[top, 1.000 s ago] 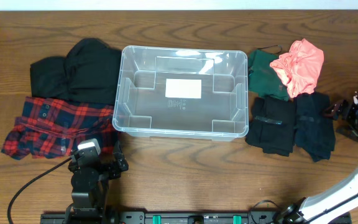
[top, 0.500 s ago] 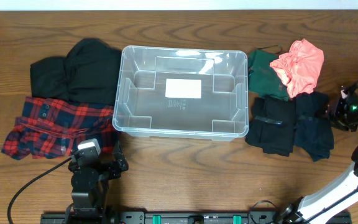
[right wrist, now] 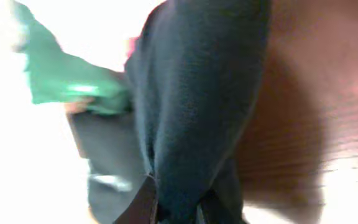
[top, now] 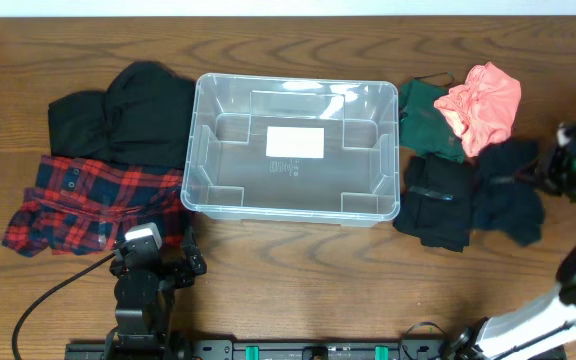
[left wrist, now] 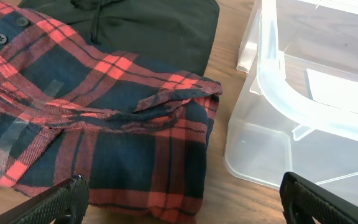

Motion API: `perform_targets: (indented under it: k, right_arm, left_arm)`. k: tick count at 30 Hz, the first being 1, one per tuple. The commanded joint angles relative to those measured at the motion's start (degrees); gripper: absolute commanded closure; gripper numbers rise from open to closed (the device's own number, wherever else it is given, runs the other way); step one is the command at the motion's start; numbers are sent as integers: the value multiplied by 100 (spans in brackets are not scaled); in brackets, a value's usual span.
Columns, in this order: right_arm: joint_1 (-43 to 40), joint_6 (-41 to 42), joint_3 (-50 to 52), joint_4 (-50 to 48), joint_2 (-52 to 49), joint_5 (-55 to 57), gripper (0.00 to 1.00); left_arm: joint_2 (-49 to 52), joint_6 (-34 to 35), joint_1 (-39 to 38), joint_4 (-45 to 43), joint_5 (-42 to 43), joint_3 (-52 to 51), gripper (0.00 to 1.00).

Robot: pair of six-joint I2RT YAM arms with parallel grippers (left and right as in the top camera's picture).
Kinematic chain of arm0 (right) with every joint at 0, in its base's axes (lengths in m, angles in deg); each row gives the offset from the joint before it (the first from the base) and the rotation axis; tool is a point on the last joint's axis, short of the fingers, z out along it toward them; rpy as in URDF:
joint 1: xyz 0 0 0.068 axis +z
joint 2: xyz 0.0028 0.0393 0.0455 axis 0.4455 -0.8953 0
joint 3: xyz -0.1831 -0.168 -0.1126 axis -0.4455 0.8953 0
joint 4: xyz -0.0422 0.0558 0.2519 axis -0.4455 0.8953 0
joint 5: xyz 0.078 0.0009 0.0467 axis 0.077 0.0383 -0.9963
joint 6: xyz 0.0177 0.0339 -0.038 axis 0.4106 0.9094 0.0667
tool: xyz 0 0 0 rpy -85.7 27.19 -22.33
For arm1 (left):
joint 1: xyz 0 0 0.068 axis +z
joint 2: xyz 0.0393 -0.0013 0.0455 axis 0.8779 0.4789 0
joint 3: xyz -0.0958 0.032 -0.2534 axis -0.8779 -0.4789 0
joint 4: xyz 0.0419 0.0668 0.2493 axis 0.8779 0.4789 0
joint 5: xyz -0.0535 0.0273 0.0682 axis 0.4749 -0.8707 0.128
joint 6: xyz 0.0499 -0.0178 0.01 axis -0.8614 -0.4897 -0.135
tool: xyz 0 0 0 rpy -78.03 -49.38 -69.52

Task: Pack container
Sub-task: 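Grasp the folded black garment with the right gripper and lift it, then lower the black garment into the clear bin and release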

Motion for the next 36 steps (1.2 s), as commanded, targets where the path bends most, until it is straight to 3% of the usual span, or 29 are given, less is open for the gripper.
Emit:
perform_targets:
  k: [1, 8, 14, 18, 25, 30, 36]
  right_arm:
    - [501, 437, -101, 24, 1182, -664, 99]
    - [2048, 1620, -101, -621, 2883, -664, 99]
    - [3812, 3338, -92, -1943, 3230, -264, 99]
    - [4881, 4874, -72, -2553, 2826, 317, 99]
    - [6225, 6157, -72, -3788, 1373, 673, 99]
    - [6728, 6717, -72, -4435, 470, 673, 99]
    - [7036, 6817, -72, -5167, -498, 654, 98]
  left_arm:
    - [-39, 55, -33, -9, -26, -87, 2]
    - [-42, 55, -33, -9, -26, -87, 2]
    - [-42, 55, -33, -9, -26, -87, 2]
    - [-42, 55, -33, -7, -26, -87, 2]
    - [-42, 55, -33, -9, -26, -87, 2]
    - [-42, 55, -33, -7, -26, -87, 2]
    - [-42, 55, -33, -7, -26, -87, 2]
